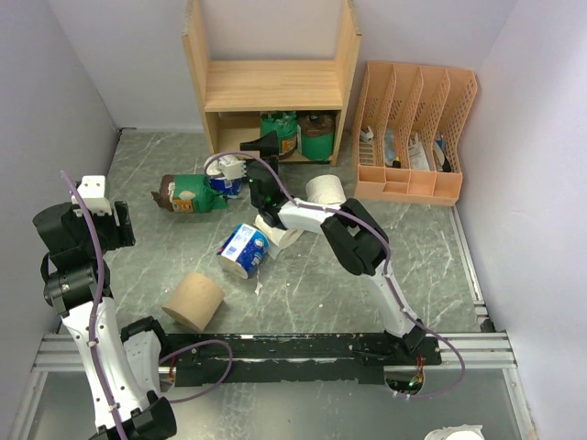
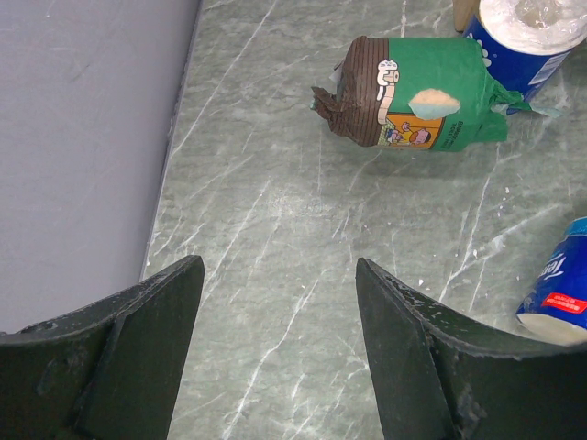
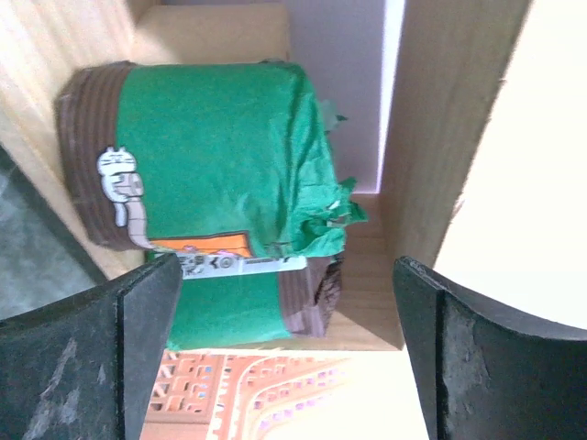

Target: Place and organize the paper towels onto the shelf

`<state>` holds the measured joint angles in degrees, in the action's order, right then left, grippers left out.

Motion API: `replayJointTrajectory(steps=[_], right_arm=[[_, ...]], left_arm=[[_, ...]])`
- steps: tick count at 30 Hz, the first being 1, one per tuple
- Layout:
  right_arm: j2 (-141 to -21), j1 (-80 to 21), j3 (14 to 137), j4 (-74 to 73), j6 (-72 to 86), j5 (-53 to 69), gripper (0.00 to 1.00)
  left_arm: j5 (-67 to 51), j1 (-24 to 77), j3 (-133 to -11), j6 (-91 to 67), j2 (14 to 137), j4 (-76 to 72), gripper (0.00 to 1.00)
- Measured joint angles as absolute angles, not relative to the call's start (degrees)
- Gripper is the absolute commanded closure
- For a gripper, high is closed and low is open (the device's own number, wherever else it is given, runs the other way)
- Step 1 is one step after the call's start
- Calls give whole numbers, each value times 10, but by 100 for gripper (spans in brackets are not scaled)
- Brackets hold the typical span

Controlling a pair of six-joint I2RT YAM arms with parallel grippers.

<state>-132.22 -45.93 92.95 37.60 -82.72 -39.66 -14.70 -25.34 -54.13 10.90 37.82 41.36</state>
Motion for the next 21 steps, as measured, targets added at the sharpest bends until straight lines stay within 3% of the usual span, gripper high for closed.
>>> replayJointTrajectory(steps=[9, 14, 19, 20, 21], right_arm=[[-1296, -467, 916, 376, -812, -397, 0], [-1169, -490, 899, 158, -684, -352, 0], [-983, -485, 882, -95, -540, -195, 0], [-946, -476, 868, -135, -519, -162, 0], [-912, -466, 851, -173, -502, -131, 0]], left_arm=[[-147, -253, -541, 109, 379, 414, 20], [-151, -253, -561, 119, 403, 432, 18], [-228, -253, -713, 175, 516, 530, 18], [-248, -253, -748, 192, 542, 551, 3], [-277, -253, -797, 217, 575, 588, 0]])
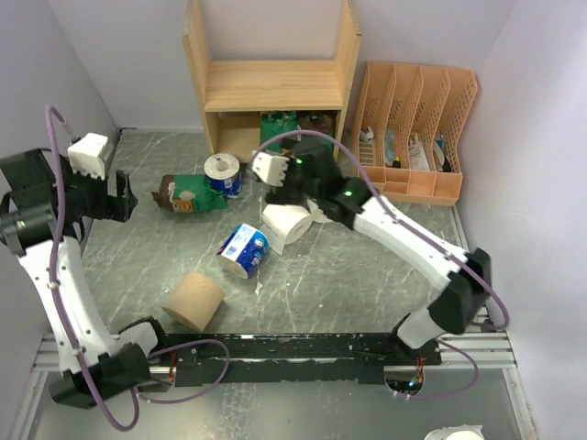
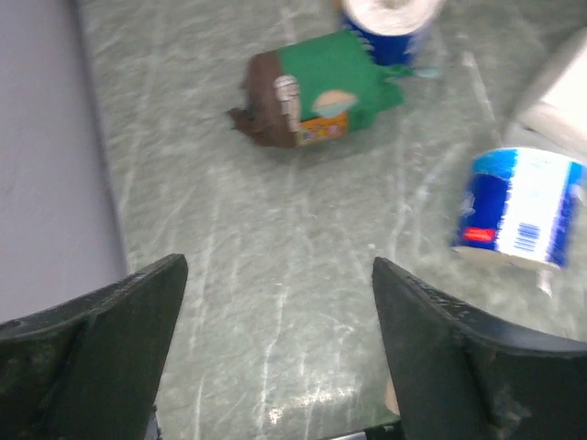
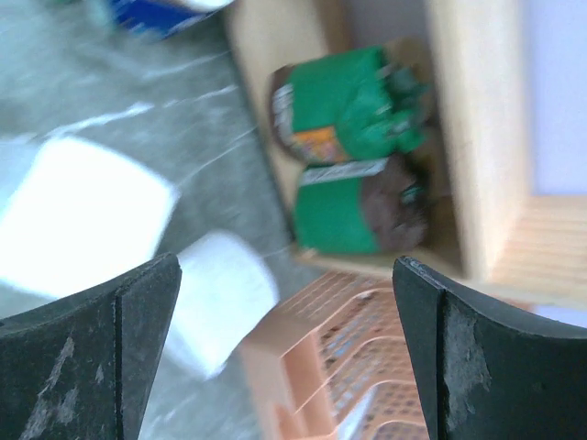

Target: Place and organize the paper towels onto the shelf

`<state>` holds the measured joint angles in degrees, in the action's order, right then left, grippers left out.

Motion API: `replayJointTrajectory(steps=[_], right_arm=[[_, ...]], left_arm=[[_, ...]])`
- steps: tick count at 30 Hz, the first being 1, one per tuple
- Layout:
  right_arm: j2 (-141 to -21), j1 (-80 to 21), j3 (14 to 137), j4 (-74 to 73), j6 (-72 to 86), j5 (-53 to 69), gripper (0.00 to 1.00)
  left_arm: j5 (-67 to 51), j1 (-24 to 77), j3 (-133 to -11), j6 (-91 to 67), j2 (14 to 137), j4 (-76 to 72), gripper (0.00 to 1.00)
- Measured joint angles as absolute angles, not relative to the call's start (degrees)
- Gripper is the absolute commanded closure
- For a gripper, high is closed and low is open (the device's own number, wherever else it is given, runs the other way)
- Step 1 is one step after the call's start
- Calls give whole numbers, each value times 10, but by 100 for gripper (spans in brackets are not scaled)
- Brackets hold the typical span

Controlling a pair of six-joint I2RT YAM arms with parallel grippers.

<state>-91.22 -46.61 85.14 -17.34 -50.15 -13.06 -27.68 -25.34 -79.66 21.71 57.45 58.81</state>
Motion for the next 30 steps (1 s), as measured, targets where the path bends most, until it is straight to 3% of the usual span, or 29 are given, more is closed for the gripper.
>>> replayJointTrajectory(steps=[5, 11, 17, 21, 30], right_arm=[[-823, -426, 788, -354, -458, 16, 0], [-753, -383, 633, -462, -427, 116, 0], [-645, -283, 522, -421, -359, 147, 0], [-636, -216, 468, -344, -306, 146, 0], [-641, -80, 427, -307, -268, 193, 0]], left_arm=[[-379, -237, -885, 307, 648, 707, 1], [-383, -32, -871, 319, 656, 771, 1], [-333, 137, -790, 332, 685, 789, 0], [-309, 223, -740, 360, 717, 797, 2], [-260, 262, -724, 472, 816, 804, 3]])
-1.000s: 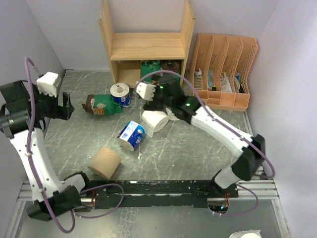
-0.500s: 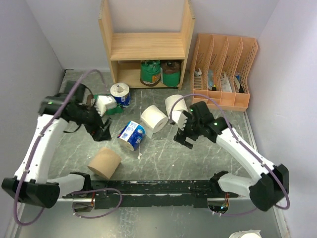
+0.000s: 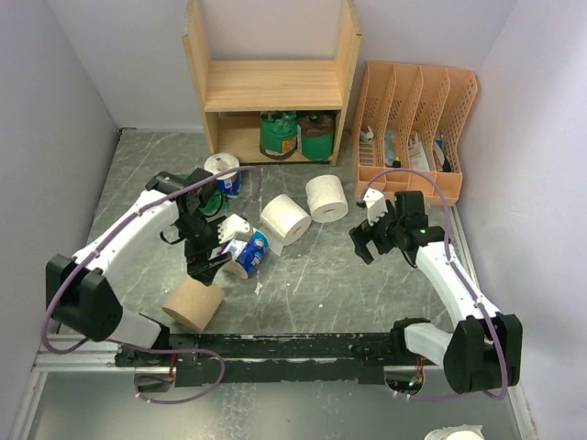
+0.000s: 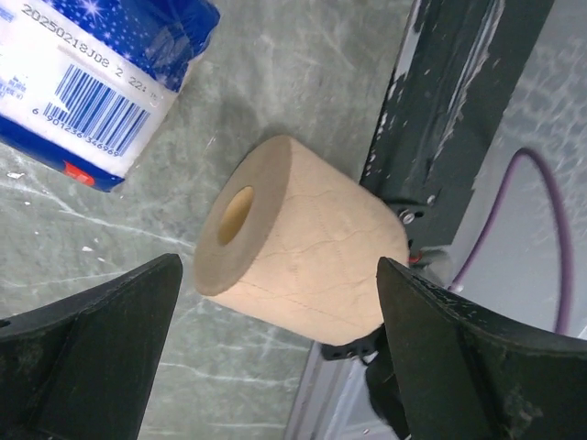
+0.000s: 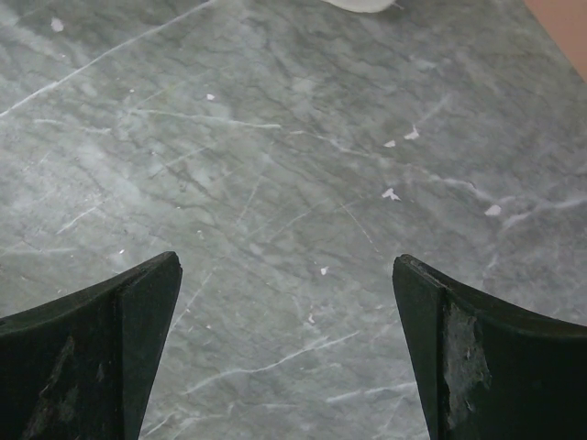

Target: Place and organize the paper towels onto the shelf

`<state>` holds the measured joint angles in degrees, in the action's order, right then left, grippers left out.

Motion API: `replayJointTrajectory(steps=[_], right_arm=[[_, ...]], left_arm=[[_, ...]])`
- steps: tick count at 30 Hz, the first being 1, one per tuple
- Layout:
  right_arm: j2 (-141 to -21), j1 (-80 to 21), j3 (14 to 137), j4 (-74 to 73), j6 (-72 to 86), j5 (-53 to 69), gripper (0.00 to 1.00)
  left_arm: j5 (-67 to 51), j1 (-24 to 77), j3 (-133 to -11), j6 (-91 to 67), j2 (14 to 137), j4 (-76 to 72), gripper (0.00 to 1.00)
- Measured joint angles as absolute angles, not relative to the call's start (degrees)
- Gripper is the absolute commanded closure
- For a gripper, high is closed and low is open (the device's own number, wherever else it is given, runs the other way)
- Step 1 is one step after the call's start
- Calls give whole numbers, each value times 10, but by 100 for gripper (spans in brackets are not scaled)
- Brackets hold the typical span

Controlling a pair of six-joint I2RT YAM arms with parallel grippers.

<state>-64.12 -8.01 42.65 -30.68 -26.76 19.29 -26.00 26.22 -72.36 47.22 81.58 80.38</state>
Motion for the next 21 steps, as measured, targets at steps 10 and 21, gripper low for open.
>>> replayJointTrajectory(steps=[10, 21], right_arm=[[-641, -18, 426, -298, -266, 217, 0], [-652, -7, 420, -295, -271, 222, 0]], left_arm=[[-231, 262, -720, 577, 908, 803, 6], [-238, 266, -658, 606, 934, 807, 40]])
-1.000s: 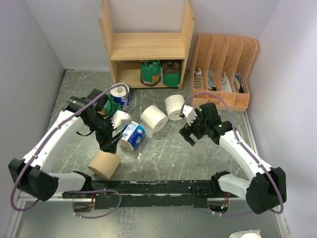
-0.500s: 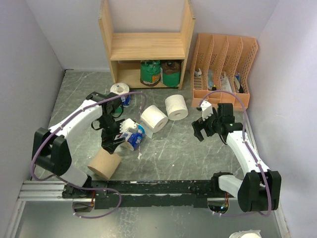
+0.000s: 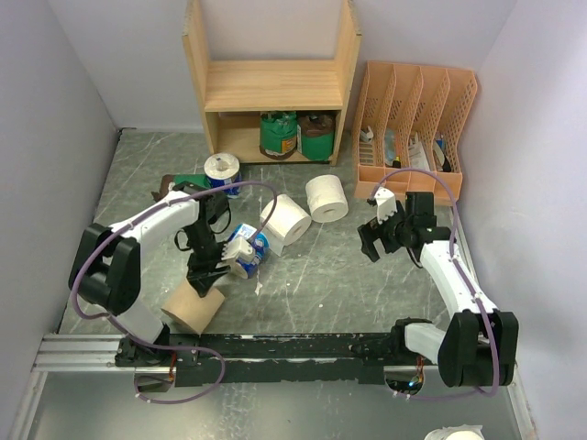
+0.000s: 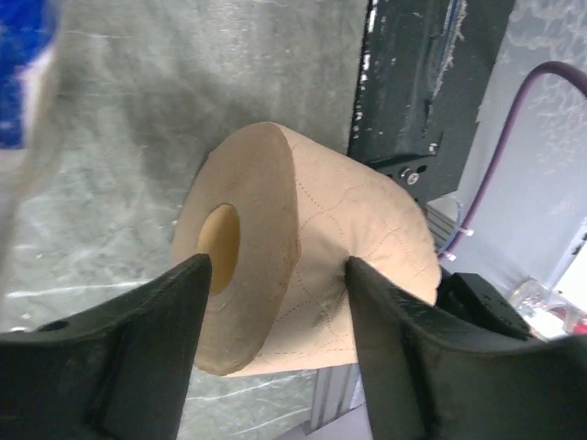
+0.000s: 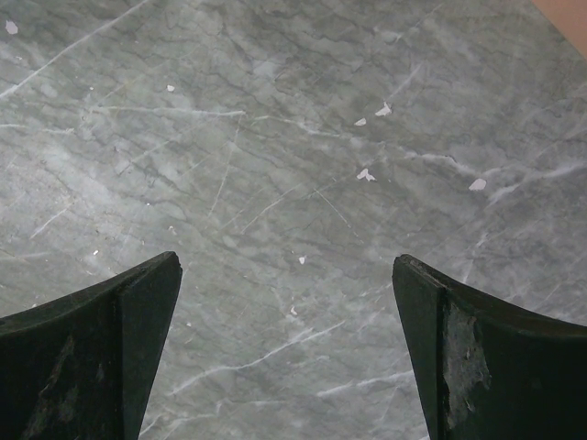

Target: Place and organize the paper towels onto the shelf

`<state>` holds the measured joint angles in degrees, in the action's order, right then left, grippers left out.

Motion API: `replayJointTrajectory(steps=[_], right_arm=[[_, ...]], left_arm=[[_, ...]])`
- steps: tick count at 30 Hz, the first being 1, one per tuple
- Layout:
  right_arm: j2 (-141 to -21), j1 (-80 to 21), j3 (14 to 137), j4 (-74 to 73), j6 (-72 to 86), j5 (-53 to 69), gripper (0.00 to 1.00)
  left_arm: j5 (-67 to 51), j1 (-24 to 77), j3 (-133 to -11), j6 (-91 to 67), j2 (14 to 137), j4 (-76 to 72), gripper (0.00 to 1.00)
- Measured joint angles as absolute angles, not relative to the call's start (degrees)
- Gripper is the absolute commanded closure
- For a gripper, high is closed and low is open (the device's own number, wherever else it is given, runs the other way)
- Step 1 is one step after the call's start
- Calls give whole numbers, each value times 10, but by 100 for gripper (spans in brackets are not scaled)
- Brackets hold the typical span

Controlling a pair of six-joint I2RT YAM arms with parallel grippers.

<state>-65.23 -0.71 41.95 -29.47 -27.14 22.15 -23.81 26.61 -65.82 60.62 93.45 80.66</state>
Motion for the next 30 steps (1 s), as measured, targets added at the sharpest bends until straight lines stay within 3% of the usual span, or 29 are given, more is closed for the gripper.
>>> replayJointTrajectory(steps=[2, 4, 12, 21, 30], right_arm=[[-656, -7, 419, -294, -272, 221, 0], [-658, -7, 419, -294, -272, 221, 0], [-664, -7, 417, -293, -272, 221, 0], [-684, -7, 416, -289, -272, 211, 0], [-684, -7, 416, -289, -272, 209, 0]], left_arm=[[-242, 269, -648, 605, 933, 812, 71], [-249, 270, -641, 603, 932, 813, 92], [-226, 297, -663, 572, 919, 824, 93], [-134, 357, -860, 496, 846, 806, 93], [-37, 355, -1035, 371, 865, 668, 93]])
